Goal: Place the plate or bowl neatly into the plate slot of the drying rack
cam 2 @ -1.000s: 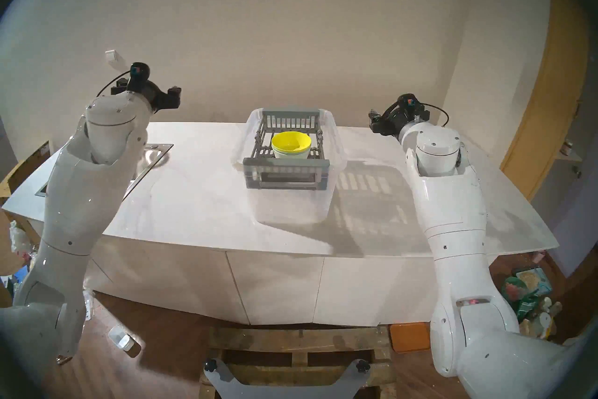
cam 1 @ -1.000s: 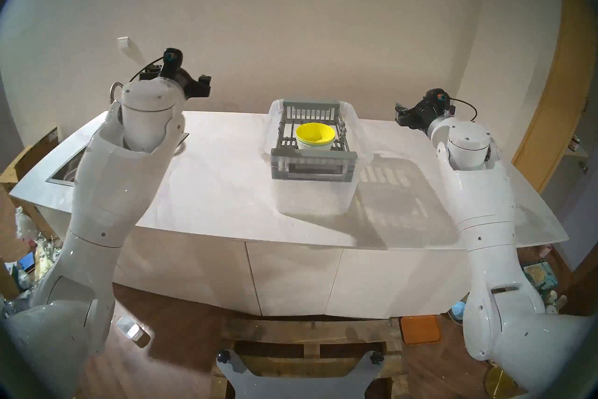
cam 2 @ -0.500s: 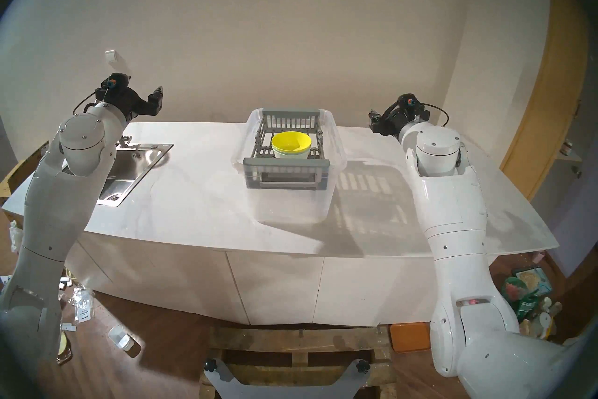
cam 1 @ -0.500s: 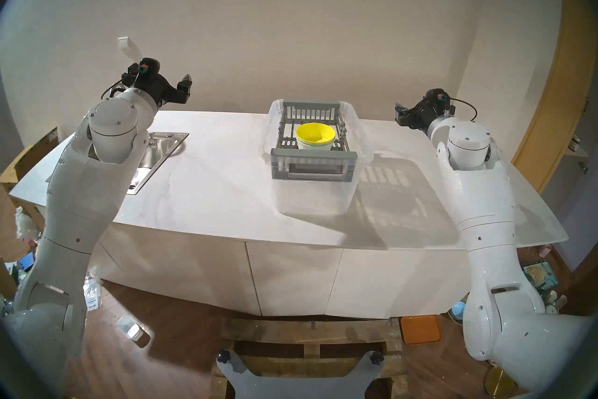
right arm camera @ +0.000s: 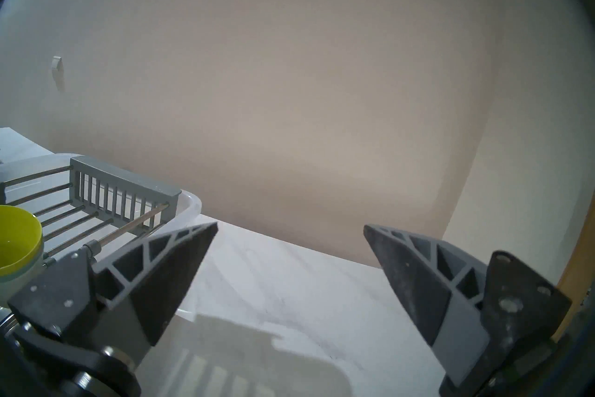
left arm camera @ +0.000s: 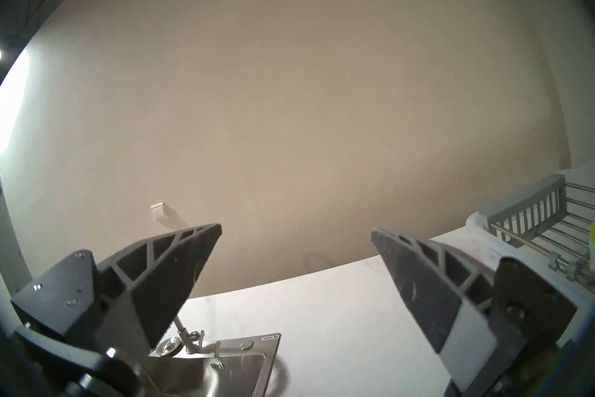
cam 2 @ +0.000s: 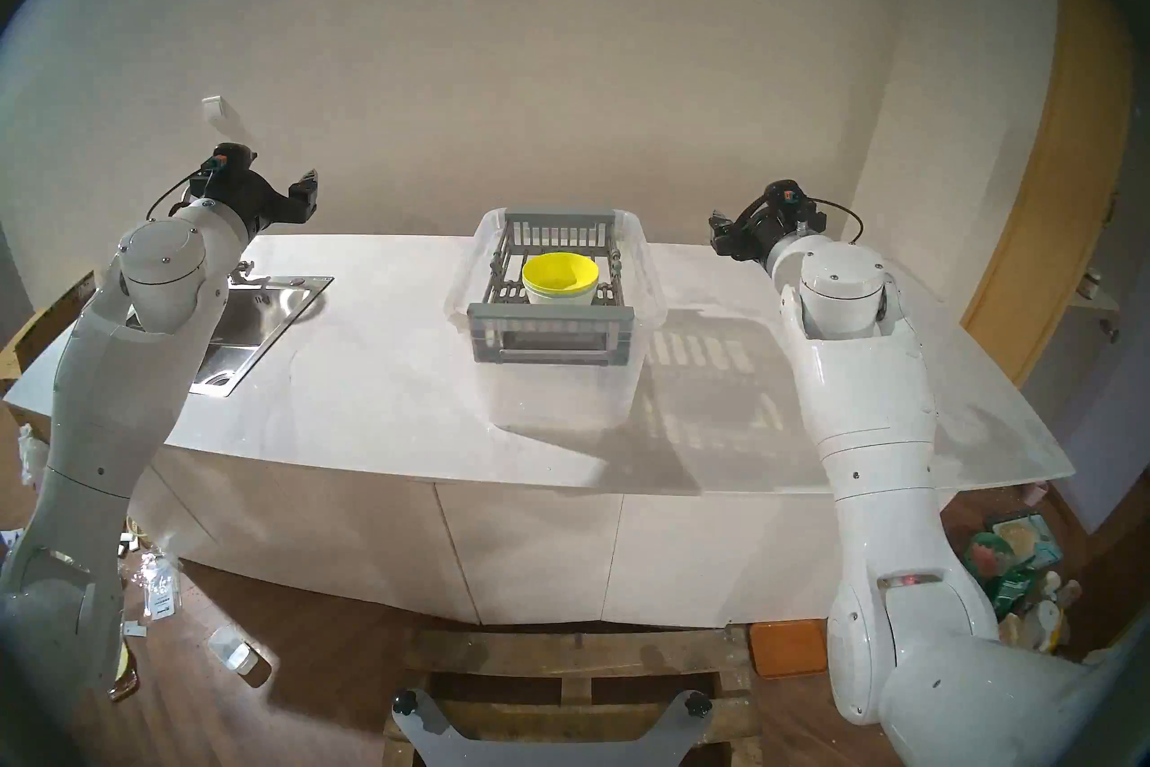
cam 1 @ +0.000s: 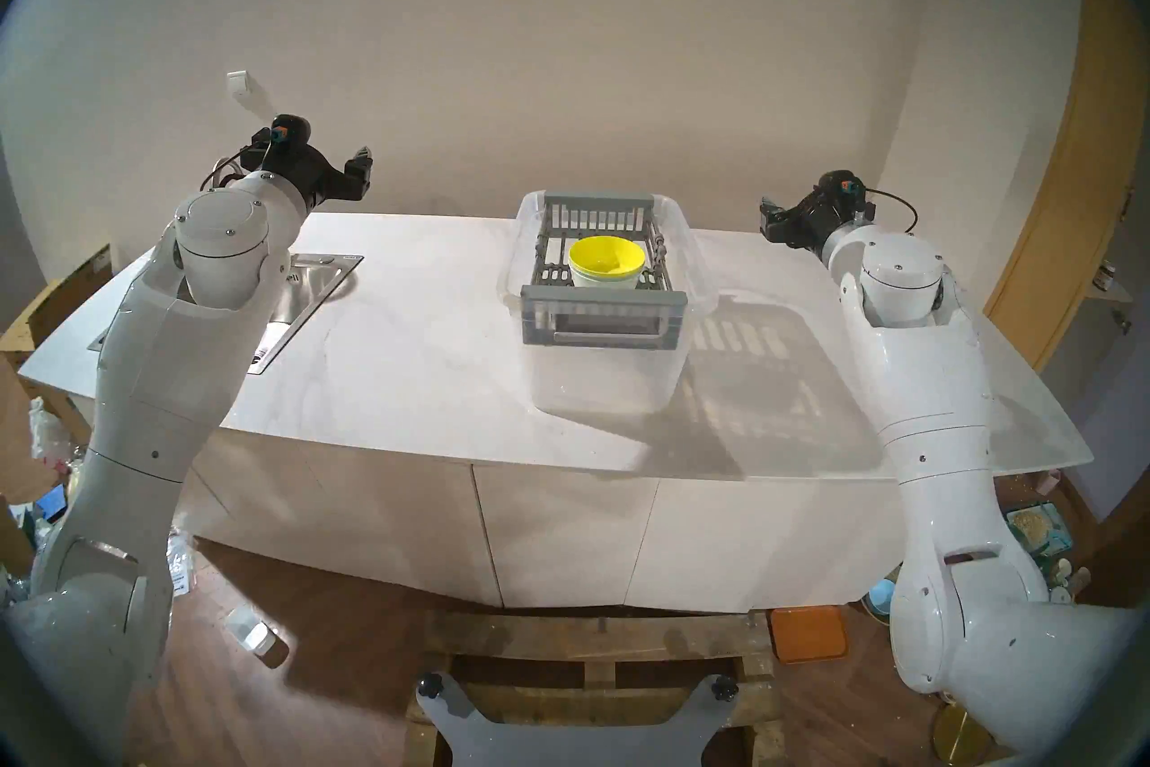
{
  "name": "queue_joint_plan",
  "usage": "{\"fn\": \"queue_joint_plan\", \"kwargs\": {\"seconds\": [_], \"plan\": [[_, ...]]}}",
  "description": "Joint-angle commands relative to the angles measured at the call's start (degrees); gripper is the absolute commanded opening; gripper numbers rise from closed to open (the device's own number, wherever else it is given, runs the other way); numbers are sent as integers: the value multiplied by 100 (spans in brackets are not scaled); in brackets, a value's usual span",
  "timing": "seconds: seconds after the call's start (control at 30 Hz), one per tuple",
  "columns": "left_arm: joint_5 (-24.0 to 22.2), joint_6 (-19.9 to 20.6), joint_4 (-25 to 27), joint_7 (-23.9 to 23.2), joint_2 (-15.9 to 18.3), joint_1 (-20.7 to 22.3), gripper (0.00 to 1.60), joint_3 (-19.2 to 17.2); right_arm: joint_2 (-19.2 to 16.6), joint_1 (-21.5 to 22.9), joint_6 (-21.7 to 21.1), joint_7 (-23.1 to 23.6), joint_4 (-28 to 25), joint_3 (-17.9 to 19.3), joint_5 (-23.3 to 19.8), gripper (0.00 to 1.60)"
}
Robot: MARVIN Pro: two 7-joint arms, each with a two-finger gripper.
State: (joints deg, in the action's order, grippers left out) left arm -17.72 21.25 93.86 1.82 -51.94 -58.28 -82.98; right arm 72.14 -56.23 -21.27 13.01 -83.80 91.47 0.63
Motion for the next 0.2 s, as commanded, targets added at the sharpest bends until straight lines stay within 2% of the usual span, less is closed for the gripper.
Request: {"fn": "queue_joint_plan", "kwargs": {"seconds": [0.0, 0.17], "plan": [[-7, -23, 105, -26, 42, 189, 160, -61, 1, 146, 107, -5, -137, 20, -15, 160], [-20, -26, 104, -19, 52, 191, 160, -51, 1, 146, 107, -5, -137, 20, -15, 160]]}}
